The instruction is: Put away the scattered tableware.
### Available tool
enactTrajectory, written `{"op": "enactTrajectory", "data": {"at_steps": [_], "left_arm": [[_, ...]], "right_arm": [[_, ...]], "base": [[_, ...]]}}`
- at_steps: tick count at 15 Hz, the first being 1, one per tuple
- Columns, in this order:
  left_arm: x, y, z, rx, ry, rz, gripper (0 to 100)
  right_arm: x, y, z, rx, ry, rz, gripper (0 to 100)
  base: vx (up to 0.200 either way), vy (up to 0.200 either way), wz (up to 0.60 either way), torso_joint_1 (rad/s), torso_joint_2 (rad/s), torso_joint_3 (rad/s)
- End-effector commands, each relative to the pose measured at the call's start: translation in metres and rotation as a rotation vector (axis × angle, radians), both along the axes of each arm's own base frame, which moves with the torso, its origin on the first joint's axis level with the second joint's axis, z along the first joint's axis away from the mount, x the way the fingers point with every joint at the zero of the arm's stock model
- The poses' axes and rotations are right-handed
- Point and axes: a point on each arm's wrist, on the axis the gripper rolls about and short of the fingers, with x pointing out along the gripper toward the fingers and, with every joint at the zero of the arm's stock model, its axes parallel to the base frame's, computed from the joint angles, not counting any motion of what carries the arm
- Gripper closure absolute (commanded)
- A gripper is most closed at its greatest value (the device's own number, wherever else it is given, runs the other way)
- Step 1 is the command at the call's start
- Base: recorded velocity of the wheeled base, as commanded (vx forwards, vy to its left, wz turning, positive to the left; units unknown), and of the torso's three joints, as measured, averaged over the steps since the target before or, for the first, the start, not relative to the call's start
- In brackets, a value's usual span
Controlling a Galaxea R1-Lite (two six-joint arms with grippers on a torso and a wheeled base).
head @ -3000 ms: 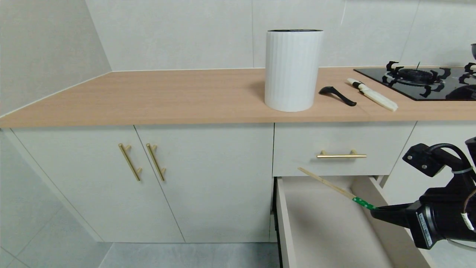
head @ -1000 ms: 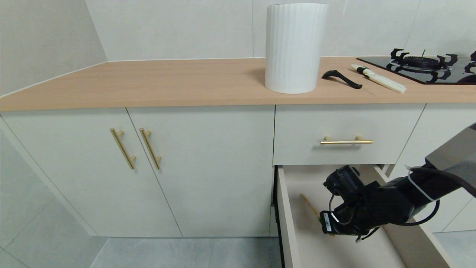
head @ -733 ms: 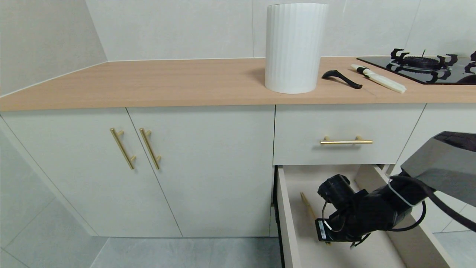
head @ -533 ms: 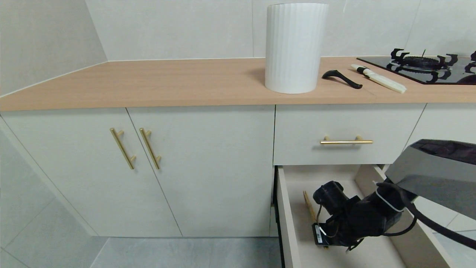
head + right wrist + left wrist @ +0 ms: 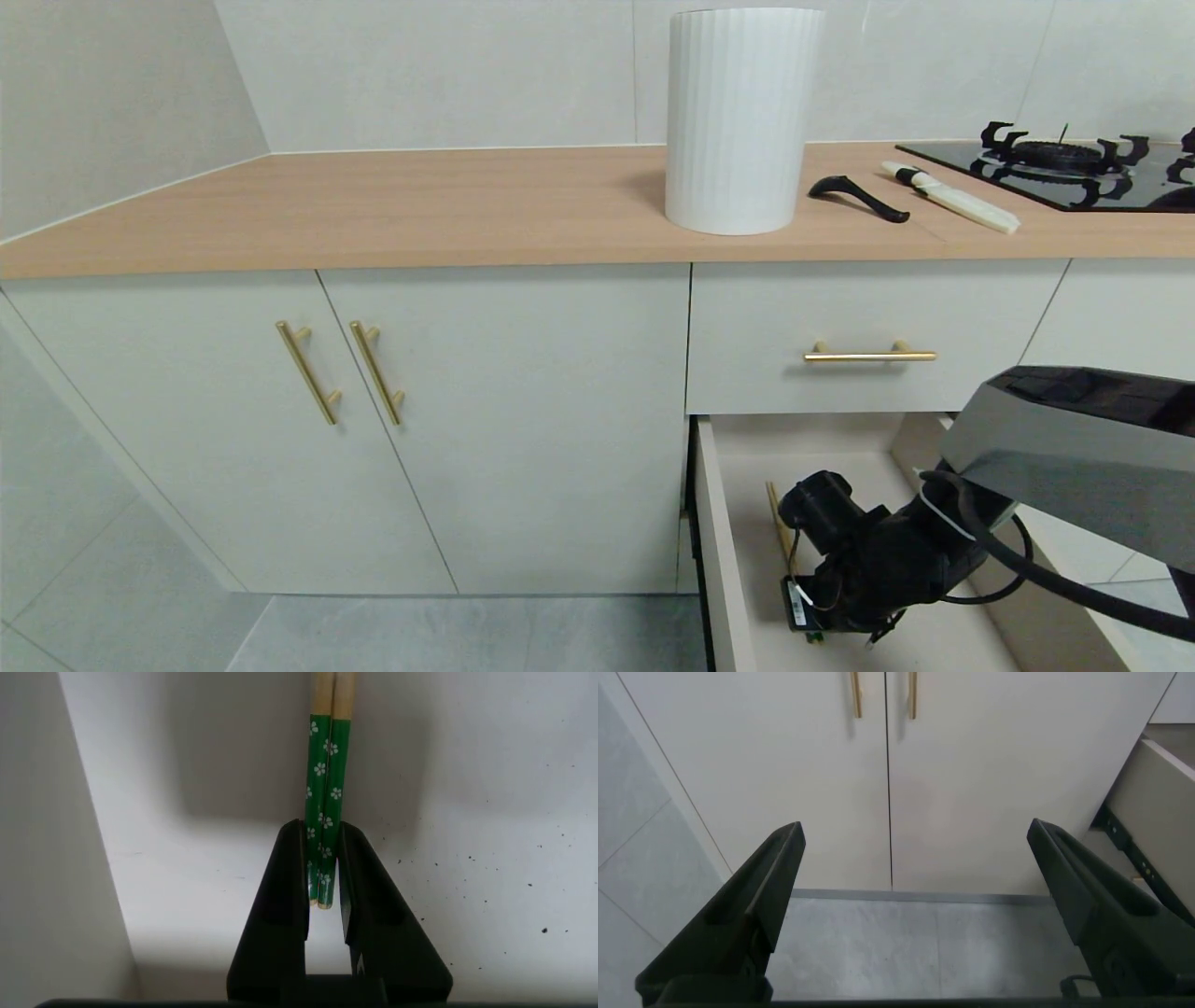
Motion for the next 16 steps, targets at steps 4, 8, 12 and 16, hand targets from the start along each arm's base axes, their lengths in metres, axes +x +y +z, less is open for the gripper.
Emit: {"op": "enactTrajectory", "data": {"at_steps": [4,8,12,16], "left_arm": [[0.0,0.0,0.0,-0.002,0.0,0.001,0],[0.0,0.0,0.0,-0.002,0.0,0.001,0],[0.0,0.0,0.0,0.0,0.002,-0.001,0],[0.0,0.0,0.0,-0.002,0.0,0.001,0]], "right_arm": [[0.0,0.0,-0.002,-0.002,0.003,0.001,0],[0.0,0.0,-0.002,-0.003,0.004,0.002,0],[-0.002,-0.001,0.004,-0.001,-0.004,0.002,0],[-0.009,-0.007,0.067,0.025,-0.17,-0.017,0]], "base": [[0.0,0.0,0.0,0.0,0.0,0.0],[0.0,0.0,0.0,0.0,0.0,0.0],[0.0,0.0,0.0,0.0,0.0,0.0],[0.0,0.0,0.0,0.0,0.0,0.0]]}}
